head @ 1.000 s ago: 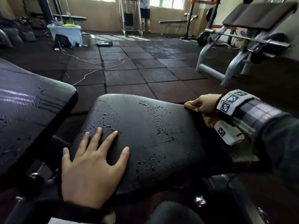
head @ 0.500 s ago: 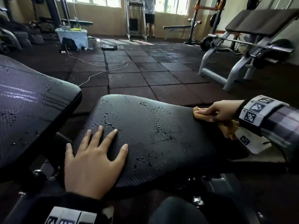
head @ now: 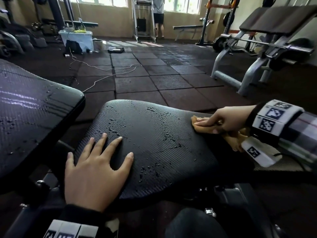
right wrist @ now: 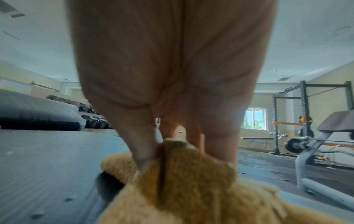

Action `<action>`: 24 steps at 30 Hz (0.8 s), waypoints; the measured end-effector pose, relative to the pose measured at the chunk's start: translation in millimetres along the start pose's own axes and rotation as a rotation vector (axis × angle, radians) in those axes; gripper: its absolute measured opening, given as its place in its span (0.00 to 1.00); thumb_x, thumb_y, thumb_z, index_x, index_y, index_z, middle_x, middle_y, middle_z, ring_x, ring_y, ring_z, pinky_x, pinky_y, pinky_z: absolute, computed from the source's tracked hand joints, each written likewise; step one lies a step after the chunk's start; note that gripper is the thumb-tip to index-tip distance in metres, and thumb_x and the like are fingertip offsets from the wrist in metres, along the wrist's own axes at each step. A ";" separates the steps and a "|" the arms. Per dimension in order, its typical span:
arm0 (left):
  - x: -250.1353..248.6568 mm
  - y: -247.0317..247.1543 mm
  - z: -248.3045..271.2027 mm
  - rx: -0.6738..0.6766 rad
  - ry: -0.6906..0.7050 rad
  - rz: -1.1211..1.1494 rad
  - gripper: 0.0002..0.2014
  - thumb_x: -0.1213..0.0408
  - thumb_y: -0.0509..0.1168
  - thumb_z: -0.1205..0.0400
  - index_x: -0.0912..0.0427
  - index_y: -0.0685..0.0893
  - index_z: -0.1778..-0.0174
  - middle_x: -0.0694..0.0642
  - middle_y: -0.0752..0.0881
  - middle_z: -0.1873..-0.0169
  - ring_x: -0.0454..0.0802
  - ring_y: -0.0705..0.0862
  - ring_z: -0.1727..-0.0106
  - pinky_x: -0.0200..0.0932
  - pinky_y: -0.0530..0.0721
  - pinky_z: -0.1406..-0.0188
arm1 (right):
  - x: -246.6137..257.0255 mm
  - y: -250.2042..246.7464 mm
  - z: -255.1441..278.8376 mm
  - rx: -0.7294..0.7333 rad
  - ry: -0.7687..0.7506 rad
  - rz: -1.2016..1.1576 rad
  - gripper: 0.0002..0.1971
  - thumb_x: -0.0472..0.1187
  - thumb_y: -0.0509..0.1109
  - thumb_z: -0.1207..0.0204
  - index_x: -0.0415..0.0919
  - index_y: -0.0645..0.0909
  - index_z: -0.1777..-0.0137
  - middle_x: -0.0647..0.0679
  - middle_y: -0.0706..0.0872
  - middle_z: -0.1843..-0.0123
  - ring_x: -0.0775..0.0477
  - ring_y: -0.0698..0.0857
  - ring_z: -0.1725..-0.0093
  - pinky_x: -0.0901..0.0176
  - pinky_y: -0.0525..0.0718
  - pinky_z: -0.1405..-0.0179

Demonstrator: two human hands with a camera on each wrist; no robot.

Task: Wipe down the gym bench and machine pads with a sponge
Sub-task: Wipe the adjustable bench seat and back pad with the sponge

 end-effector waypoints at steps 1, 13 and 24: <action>-0.1 -0.1 -0.1 -0.004 -0.003 0.006 0.39 0.25 0.36 0.32 0.27 0.67 0.25 0.37 0.64 0.19 0.40 0.57 0.17 0.59 0.53 0.20 | -6.9 1.2 3.8 0.012 0.024 -0.010 0.28 0.43 0.67 0.22 0.66 0.65 0.25 0.63 0.77 0.32 0.61 0.75 0.38 0.76 0.64 0.48; 2.1 0.5 -0.7 -0.028 -0.012 0.044 0.38 0.25 0.41 0.33 0.29 0.73 0.28 0.37 0.68 0.21 0.41 0.61 0.18 0.60 0.56 0.21 | 12.0 -16.4 -41.3 -0.082 0.101 0.126 0.23 0.43 0.64 0.22 0.52 0.72 0.26 0.47 0.83 0.37 0.45 0.81 0.39 0.62 0.75 0.43; 2.6 0.6 -1.3 -0.032 -0.024 0.073 0.37 0.25 0.43 0.32 0.30 0.75 0.30 0.37 0.70 0.23 0.41 0.63 0.19 0.60 0.56 0.21 | -16.1 -4.5 -2.0 -0.018 0.157 0.071 0.26 0.45 0.65 0.22 0.64 0.66 0.25 0.51 0.81 0.34 0.52 0.79 0.39 0.69 0.70 0.48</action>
Point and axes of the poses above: each hand's wrist, its own z-axis away from the middle knuckle, its own y-axis out of the palm, x = y × z, the point moved 3 cm from there along -z, towards the middle knuckle
